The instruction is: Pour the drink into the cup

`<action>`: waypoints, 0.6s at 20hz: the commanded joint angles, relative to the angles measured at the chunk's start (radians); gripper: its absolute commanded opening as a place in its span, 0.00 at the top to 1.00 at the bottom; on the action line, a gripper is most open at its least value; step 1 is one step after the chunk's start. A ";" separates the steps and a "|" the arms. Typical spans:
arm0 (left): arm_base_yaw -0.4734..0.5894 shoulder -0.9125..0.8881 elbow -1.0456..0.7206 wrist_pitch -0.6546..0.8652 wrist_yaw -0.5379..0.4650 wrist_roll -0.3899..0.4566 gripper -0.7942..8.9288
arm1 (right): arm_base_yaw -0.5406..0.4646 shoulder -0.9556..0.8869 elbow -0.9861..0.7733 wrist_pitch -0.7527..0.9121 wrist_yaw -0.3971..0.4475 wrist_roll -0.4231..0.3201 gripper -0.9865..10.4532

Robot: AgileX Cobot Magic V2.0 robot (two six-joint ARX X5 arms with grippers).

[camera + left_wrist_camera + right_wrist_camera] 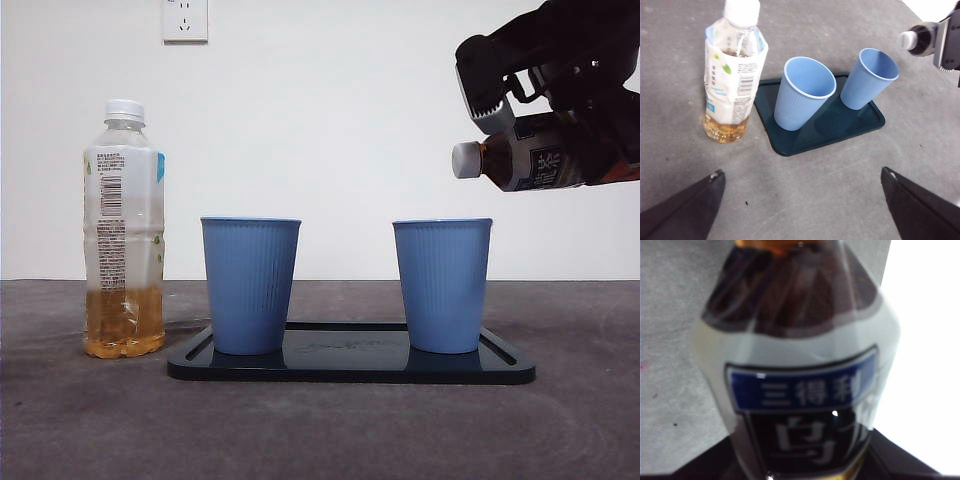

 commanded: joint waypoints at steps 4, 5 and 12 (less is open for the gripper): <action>-0.014 0.003 0.020 0.005 0.005 0.012 0.40 | 0.024 0.029 0.036 0.033 0.062 -0.063 0.81; -0.018 0.003 0.020 0.005 0.005 0.012 0.40 | 0.024 0.034 0.036 0.033 0.074 -0.071 0.81; -0.027 0.003 0.020 0.005 0.005 0.012 0.40 | 0.025 0.048 0.036 0.032 0.083 -0.076 0.81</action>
